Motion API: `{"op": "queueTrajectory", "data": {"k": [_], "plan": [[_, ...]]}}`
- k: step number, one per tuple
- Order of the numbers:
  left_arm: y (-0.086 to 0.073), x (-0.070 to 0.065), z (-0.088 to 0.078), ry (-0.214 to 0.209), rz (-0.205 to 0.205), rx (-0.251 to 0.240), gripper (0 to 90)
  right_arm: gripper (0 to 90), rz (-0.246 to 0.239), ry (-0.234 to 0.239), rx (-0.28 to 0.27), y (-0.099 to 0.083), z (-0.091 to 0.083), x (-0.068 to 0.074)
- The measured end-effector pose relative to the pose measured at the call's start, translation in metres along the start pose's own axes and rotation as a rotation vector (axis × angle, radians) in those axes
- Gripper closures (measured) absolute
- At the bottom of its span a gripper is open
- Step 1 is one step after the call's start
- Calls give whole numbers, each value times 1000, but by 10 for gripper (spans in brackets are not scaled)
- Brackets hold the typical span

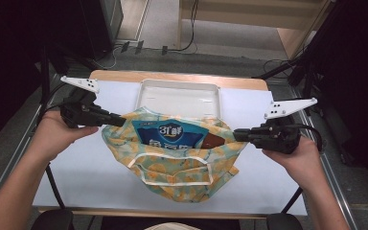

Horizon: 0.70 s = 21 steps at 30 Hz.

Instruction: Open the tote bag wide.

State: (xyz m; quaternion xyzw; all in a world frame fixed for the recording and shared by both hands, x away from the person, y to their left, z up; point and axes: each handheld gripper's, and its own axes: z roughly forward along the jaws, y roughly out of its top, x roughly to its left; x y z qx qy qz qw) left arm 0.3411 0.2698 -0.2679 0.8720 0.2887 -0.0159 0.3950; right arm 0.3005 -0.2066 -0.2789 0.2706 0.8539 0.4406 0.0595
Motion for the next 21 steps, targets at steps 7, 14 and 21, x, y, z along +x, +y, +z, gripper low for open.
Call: {"op": "queueTrajectory", "data": {"k": [7, 14, 21], "plan": [[1, 7, 12, -14, -20, -7, 892, 869, 29, -19, 7, -6, 1, -12], [-2, 18, 25, -25, -45, -13, 895, 869, 44, -25, 12, -13, 10, -21], [-10, 30, 36, -34, -75, -19, 896, 869, 62, -22, 10, -19, 23, -32]]}}
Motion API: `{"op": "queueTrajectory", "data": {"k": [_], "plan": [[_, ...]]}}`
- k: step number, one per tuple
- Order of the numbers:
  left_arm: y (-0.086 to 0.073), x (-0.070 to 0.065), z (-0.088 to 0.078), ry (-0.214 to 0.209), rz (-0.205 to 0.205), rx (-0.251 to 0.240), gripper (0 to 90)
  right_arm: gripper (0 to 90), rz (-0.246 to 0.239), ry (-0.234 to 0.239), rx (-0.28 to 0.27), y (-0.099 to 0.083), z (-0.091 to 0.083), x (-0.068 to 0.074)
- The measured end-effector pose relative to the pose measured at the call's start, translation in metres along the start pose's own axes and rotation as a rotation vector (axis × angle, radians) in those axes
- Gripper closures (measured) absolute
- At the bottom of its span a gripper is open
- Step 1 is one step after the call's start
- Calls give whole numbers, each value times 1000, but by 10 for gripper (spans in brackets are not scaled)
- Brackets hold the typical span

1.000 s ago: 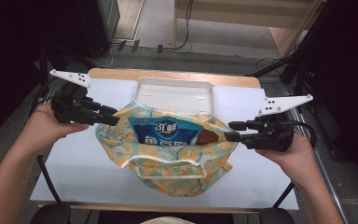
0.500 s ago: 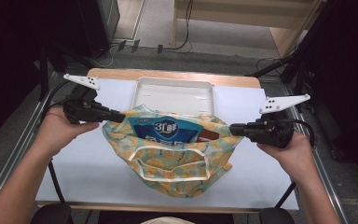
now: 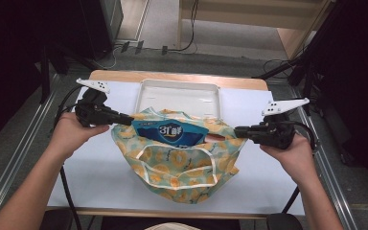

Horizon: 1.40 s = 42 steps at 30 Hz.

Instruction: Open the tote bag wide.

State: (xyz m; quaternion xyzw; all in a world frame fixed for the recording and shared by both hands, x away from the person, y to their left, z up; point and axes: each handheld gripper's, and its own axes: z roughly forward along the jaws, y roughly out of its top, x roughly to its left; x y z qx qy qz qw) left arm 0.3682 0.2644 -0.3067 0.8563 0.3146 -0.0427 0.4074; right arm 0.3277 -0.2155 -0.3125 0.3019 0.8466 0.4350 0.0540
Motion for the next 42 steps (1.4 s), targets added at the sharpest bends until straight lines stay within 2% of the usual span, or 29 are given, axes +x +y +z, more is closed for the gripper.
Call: {"op": "queueTrajectory", "data": {"k": [7, 18, 28, 35, 42], "plan": [[-5, 9, 10, -2, -26, 9, 896, 873, 24, 14, 10, -4, 10, -6], [-16, 19, 21, -21, -68, 2, 898, 879, 40, 28, -6, -14, 23, -11], [-22, 25, 31, -25, -89, 18, 898, 884, 66, 38, 0, -24, 35, -14], [-31, 31, 37, -33, -116, 11, 899, 887, 85, 38, -15, -30, 41, -17], [-41, 36, 41, -47, -144, 24, 899, 887, 101, 45, 5, -38, 50, -18]]}}
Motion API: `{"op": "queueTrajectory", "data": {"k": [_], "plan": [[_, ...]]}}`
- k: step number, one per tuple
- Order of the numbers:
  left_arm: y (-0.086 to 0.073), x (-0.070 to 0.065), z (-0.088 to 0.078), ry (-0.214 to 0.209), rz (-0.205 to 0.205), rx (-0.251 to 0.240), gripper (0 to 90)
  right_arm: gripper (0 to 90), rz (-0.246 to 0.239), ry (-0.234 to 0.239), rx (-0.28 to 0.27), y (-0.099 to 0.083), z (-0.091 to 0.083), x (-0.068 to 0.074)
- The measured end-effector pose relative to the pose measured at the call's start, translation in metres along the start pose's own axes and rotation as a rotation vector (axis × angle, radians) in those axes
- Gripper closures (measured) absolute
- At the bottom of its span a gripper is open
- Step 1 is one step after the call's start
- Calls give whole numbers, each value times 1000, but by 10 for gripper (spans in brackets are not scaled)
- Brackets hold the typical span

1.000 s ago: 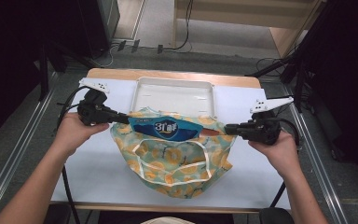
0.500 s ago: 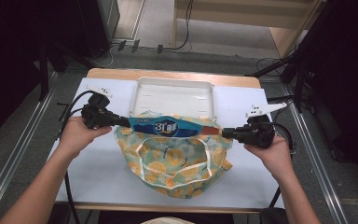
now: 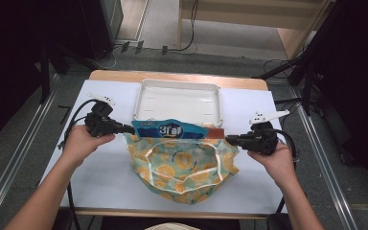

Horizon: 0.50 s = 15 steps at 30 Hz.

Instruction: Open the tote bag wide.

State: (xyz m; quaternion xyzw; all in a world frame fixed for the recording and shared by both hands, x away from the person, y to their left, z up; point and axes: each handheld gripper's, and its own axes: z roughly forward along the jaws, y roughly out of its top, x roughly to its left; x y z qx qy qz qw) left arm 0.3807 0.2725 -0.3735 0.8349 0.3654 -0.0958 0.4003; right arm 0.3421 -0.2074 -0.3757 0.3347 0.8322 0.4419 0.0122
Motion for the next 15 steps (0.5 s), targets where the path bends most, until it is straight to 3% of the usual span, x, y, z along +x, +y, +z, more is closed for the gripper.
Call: {"op": "queueTrajectory", "data": {"k": [15], "plan": [[-15, 4, 14, -26, -35, 19, 900, 888, 8, 17, 15, -12, 13, 2]]}}
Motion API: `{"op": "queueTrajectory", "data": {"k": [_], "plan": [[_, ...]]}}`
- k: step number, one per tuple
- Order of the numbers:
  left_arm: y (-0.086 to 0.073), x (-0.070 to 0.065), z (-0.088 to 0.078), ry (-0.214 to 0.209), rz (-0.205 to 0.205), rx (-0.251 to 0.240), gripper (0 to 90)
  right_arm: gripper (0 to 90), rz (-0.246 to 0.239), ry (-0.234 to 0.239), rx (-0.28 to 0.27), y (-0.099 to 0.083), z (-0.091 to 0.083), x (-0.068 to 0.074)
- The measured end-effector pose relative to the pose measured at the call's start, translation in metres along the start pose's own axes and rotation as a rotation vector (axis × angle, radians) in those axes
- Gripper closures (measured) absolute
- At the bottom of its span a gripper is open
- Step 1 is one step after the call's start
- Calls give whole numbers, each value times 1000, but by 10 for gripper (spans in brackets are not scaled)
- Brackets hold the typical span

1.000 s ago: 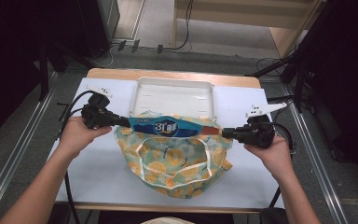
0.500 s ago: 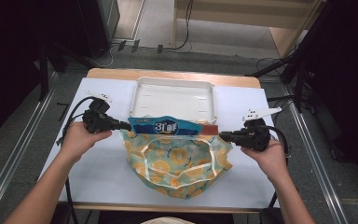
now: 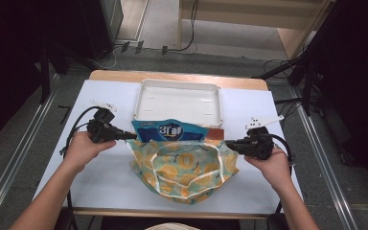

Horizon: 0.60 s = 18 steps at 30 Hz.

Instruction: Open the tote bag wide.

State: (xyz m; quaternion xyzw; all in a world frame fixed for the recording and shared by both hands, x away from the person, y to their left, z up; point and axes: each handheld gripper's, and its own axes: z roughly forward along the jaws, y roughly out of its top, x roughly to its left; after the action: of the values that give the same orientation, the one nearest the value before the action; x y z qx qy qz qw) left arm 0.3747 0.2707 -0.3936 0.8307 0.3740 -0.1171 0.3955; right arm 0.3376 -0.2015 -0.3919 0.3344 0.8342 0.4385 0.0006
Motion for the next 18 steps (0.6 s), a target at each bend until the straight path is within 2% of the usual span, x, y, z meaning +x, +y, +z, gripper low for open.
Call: {"op": "queueTrajectory", "data": {"k": [5, 10, 15, 18], "plan": [[-2, -3, 1, -20, 3, -5, 900, 889, -20, -20, 5, -2, -3, 2], [-4, -6, 2, -20, 8, 13, 900, 890, -10, -31, -37, -7, -18, 1], [-5, -5, 6, -12, 6, 27, 900, 889, -29, -37, 0, -10, -11, 4], [-6, -3, 9, -10, -3, 29, 900, 889, -14, -32, -11, -10, -6, -1]]}}
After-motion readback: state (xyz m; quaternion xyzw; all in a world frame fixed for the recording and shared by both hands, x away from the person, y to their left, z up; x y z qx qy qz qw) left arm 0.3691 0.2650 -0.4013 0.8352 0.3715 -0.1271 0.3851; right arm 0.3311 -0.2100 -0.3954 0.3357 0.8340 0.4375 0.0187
